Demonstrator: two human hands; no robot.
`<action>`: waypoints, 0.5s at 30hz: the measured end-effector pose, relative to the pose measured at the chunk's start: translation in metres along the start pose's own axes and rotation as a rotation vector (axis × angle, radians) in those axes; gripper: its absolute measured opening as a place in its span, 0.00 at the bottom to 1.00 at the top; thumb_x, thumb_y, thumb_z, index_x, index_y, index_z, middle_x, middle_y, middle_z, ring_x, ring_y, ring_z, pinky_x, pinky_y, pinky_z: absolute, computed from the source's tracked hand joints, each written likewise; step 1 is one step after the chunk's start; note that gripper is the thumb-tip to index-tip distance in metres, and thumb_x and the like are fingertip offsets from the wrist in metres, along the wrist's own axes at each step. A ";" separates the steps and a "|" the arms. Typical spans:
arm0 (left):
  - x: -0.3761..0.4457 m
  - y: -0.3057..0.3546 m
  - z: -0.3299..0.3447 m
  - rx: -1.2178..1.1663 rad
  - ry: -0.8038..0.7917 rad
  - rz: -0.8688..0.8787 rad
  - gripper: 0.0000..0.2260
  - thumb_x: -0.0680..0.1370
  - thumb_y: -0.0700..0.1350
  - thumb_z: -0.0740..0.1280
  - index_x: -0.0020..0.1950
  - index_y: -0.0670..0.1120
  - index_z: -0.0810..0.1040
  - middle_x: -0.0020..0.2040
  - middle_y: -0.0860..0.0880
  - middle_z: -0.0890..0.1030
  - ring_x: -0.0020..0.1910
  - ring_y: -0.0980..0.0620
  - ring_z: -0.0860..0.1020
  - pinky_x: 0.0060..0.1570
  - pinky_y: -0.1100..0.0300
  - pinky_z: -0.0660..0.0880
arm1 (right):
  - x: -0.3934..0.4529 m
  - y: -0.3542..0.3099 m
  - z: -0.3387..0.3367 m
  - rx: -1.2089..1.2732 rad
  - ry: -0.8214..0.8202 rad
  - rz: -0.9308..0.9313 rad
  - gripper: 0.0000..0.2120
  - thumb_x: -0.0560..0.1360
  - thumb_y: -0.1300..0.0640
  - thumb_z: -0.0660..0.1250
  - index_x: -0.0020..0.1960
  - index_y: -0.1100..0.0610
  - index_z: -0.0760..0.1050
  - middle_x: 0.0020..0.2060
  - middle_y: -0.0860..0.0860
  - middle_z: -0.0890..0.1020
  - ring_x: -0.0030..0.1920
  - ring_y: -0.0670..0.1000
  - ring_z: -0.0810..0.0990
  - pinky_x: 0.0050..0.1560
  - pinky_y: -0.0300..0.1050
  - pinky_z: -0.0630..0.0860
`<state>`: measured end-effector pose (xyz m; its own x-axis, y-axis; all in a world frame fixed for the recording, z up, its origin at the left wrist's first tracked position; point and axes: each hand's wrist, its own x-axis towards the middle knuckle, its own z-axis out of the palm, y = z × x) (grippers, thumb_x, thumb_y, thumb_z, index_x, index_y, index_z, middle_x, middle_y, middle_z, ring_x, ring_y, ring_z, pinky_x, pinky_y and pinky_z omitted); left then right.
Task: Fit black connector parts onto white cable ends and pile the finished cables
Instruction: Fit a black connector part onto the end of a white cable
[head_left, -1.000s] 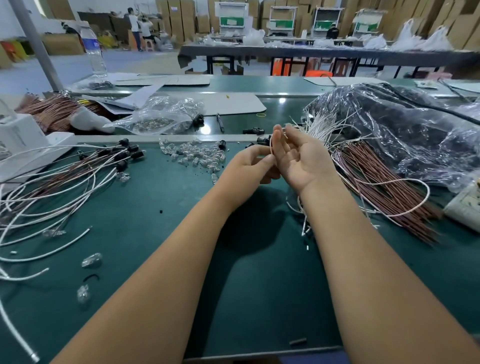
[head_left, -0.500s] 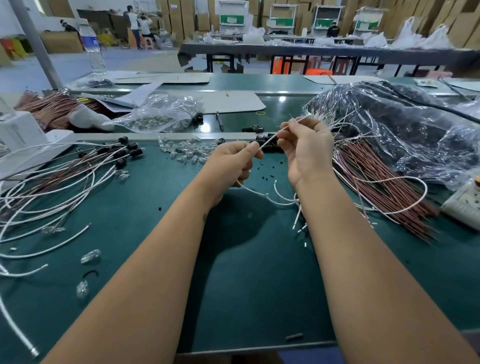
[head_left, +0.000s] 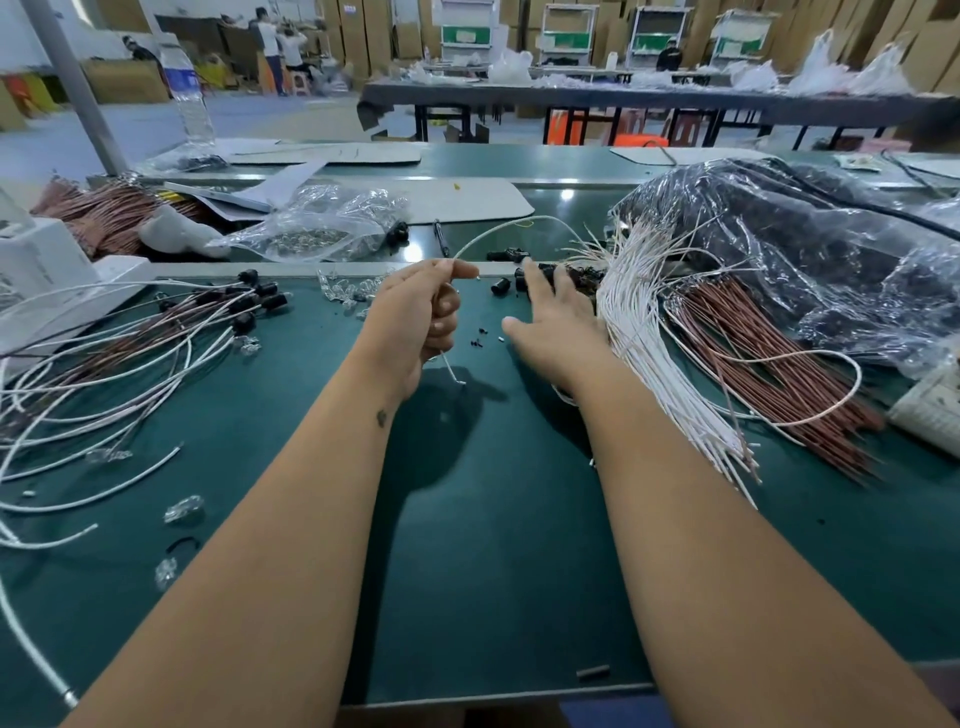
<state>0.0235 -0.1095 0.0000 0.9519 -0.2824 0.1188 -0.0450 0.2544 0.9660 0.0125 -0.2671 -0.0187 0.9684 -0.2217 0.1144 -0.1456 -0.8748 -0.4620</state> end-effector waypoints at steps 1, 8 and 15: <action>0.000 0.000 0.000 0.000 -0.003 -0.006 0.12 0.82 0.42 0.55 0.46 0.43 0.78 0.26 0.53 0.66 0.23 0.57 0.60 0.22 0.66 0.57 | 0.001 0.000 0.001 -0.090 -0.045 -0.010 0.31 0.80 0.45 0.55 0.79 0.45 0.45 0.79 0.53 0.46 0.77 0.57 0.49 0.74 0.58 0.49; -0.001 -0.002 0.002 0.026 0.018 -0.025 0.12 0.82 0.40 0.56 0.48 0.43 0.79 0.27 0.52 0.68 0.24 0.56 0.62 0.23 0.66 0.60 | 0.001 -0.001 0.001 -0.216 -0.060 0.012 0.28 0.81 0.42 0.51 0.78 0.44 0.49 0.78 0.55 0.52 0.76 0.58 0.53 0.72 0.57 0.52; 0.001 -0.010 0.003 0.144 0.090 -0.064 0.11 0.82 0.38 0.55 0.48 0.46 0.76 0.25 0.51 0.71 0.23 0.56 0.63 0.22 0.67 0.61 | 0.002 -0.009 0.005 -0.336 -0.097 0.081 0.27 0.81 0.40 0.43 0.78 0.41 0.46 0.79 0.54 0.47 0.76 0.59 0.48 0.71 0.61 0.49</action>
<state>0.0239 -0.1148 -0.0084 0.9771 -0.2086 0.0412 -0.0203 0.1015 0.9946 0.0168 -0.2575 -0.0183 0.9632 -0.2688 -0.0018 -0.2661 -0.9524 -0.1489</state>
